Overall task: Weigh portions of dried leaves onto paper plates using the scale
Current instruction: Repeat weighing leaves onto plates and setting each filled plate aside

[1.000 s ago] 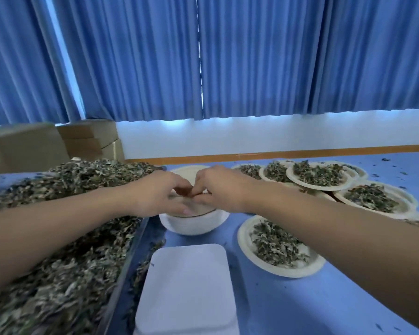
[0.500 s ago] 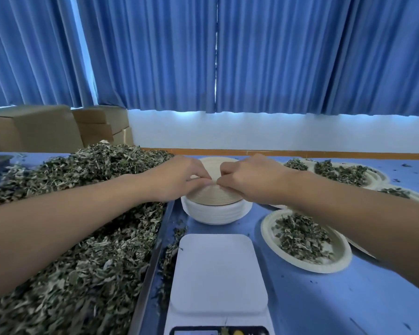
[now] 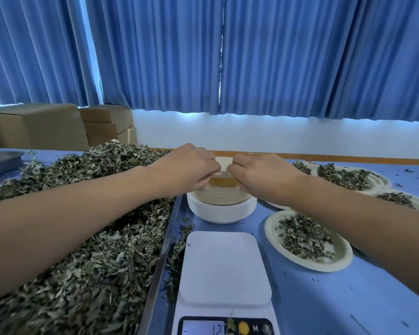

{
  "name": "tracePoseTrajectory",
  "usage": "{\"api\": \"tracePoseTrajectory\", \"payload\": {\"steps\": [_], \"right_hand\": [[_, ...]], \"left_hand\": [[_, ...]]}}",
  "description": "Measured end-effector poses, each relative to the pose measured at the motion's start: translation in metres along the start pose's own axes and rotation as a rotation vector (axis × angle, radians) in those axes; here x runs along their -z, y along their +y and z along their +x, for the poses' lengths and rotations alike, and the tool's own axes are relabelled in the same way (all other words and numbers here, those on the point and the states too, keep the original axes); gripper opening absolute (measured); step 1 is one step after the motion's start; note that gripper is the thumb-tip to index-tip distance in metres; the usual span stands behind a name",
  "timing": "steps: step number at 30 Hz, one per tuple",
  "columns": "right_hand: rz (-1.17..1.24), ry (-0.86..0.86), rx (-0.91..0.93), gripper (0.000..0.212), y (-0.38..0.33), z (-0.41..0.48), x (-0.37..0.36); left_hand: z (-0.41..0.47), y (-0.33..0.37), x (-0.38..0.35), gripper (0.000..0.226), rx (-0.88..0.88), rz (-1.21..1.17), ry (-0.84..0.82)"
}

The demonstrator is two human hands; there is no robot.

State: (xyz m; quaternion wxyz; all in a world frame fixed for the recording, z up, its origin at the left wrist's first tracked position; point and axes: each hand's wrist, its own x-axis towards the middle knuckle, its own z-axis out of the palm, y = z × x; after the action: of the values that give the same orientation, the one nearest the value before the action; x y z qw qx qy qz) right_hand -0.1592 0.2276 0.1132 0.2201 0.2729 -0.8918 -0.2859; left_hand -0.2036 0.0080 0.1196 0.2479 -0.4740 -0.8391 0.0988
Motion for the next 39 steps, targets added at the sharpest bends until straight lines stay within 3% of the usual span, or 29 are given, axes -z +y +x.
{"api": "tracePoseTrajectory", "payload": {"steps": [4,6,9,11,15,18,21,23,26,28,30,33,35,39], "right_hand": [[0.071,0.061,-0.100,0.035,-0.009,-0.008,0.011],[0.104,0.179,-0.120,0.036,-0.014,-0.018,0.022],[0.208,0.418,-0.070,0.025,-0.028,-0.044,0.036],[0.237,0.473,-0.013,0.013,-0.040,-0.066,0.038],[0.290,0.542,0.110,0.025,-0.071,-0.111,0.026],[0.370,0.527,0.158,0.027,-0.097,-0.129,0.018],[0.464,0.489,0.157,0.027,-0.109,-0.135,0.016],[0.504,0.492,0.068,0.035,-0.109,-0.135,0.015],[0.609,0.574,-0.220,0.042,-0.106,-0.134,0.010],[0.775,0.613,-0.457,0.046,-0.106,-0.130,0.005],[0.927,0.583,-0.676,0.052,-0.106,-0.129,-0.003],[0.998,0.382,-0.776,0.057,-0.103,-0.137,-0.015],[1.018,0.233,-0.743,0.054,-0.100,-0.145,-0.019],[0.990,-0.039,-0.637,0.053,-0.104,-0.150,-0.021]], "left_hand": [[-0.012,0.007,0.013,0.017,0.022,-0.090,0.112],[-0.022,0.013,0.022,0.015,0.015,-0.149,0.213],[-0.042,0.028,0.035,0.013,-0.044,-0.197,0.309],[-0.059,0.044,0.040,0.013,-0.117,-0.209,0.326],[-0.096,0.079,0.037,0.018,-0.262,-0.229,0.249],[-0.115,0.097,0.028,0.025,-0.269,-0.317,0.102],[-0.120,0.101,0.024,0.033,-0.182,-0.443,-0.099],[-0.120,0.096,0.027,0.039,-0.054,-0.562,-0.047],[-0.116,0.076,0.027,0.045,0.266,-0.563,0.091],[-0.111,0.054,0.022,0.032,0.427,-0.480,0.020],[-0.108,0.038,0.014,0.030,0.511,-0.412,-0.281],[-0.110,0.034,-0.005,0.059,0.531,-0.440,-0.686],[-0.111,0.039,-0.013,0.058,0.520,-0.459,-0.750],[-0.110,0.043,-0.018,0.046,0.520,-0.397,-0.647]]}}
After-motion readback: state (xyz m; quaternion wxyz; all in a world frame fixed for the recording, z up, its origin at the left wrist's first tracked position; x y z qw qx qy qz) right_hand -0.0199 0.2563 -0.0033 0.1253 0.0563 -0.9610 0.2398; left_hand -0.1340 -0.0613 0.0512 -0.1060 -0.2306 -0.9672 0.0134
